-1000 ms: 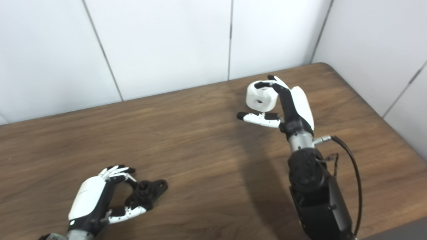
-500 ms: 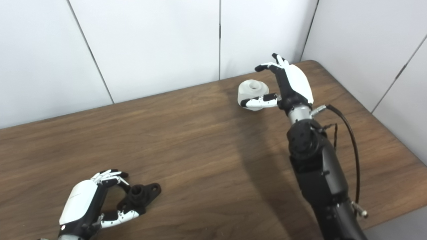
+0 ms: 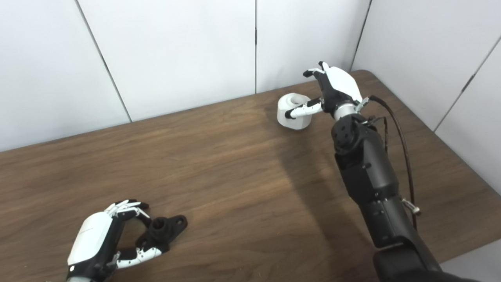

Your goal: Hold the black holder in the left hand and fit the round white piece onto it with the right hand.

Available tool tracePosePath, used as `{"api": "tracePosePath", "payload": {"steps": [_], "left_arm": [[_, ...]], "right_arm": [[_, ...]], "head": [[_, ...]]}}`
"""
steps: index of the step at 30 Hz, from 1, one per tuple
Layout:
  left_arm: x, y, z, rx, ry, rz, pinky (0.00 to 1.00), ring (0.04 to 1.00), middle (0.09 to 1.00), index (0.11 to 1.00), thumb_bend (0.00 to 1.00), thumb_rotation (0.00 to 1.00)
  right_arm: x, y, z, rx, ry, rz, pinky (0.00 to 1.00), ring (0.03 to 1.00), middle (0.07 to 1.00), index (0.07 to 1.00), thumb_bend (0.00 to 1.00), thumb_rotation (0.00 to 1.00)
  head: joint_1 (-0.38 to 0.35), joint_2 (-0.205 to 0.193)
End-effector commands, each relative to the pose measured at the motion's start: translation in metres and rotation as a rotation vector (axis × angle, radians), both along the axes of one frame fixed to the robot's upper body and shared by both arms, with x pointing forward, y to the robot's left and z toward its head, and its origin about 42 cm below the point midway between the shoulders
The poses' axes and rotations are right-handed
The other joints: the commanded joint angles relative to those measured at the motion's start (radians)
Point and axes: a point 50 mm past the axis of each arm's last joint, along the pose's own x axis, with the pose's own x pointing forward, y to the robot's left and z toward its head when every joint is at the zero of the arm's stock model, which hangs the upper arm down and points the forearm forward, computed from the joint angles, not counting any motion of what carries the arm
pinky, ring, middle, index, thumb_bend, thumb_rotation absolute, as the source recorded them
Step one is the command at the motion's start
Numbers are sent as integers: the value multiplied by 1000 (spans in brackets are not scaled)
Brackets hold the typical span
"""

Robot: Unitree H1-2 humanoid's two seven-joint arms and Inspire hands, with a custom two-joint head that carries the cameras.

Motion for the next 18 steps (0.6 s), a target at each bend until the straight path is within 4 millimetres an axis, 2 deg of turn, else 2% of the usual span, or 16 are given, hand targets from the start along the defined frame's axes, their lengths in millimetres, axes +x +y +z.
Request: {"api": "tracePosePath", "payload": {"steps": [1, 7, 18], "left_arm": [[-8, 4, -12, 27, 81, -7, 904, 853, 762, 485, 519, 43], [-8, 4, -12, 36, 84, -6, 905, 852, 760, 485, 519, 43], [-9, 4, -9, 36, 86, -5, 905, 854, 765, 485, 519, 43]], "right_arm": [[13, -3, 33, -49, -79, -5, 1000, 1000, 1000, 823, 999, 328], [25, -1, 25, -53, -15, -6, 1000, 1000, 1000, 827, 1000, 329], [26, 0, 15, -67, 55, -14, 1000, 1000, 1000, 811, 955, 332]], "head": [[-1, 1], [0, 2], [-1, 6]]}}
